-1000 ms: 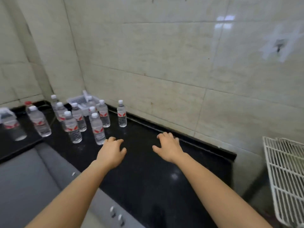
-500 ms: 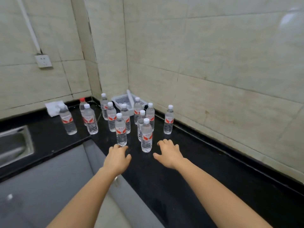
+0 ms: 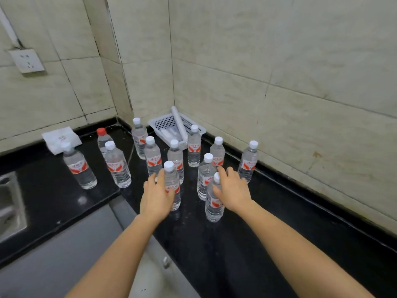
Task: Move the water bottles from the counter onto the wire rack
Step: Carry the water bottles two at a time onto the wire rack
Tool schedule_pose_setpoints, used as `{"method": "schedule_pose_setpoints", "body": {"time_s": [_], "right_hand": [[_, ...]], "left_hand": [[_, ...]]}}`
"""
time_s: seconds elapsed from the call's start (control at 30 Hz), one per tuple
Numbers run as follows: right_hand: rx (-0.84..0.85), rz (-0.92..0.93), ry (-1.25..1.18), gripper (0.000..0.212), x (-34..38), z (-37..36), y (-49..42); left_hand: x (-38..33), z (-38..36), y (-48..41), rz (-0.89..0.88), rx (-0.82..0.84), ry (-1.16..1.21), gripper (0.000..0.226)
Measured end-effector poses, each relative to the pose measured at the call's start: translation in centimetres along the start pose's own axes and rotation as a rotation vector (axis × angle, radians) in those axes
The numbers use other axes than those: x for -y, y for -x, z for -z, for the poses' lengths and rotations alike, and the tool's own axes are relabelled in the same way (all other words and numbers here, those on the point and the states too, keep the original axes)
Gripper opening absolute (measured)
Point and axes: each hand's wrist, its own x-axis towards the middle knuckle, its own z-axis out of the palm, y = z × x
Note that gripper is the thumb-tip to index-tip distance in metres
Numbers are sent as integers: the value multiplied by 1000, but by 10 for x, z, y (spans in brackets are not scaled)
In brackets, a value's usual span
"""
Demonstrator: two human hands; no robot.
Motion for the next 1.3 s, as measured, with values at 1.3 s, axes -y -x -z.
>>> {"method": "schedule_pose_setpoints", "body": {"time_s": [1.3], "right_hand": [[-222,-660,-557,23,-61,82,242]], "left_hand": [[-102,-11,116,-683,377,229,10]]}}
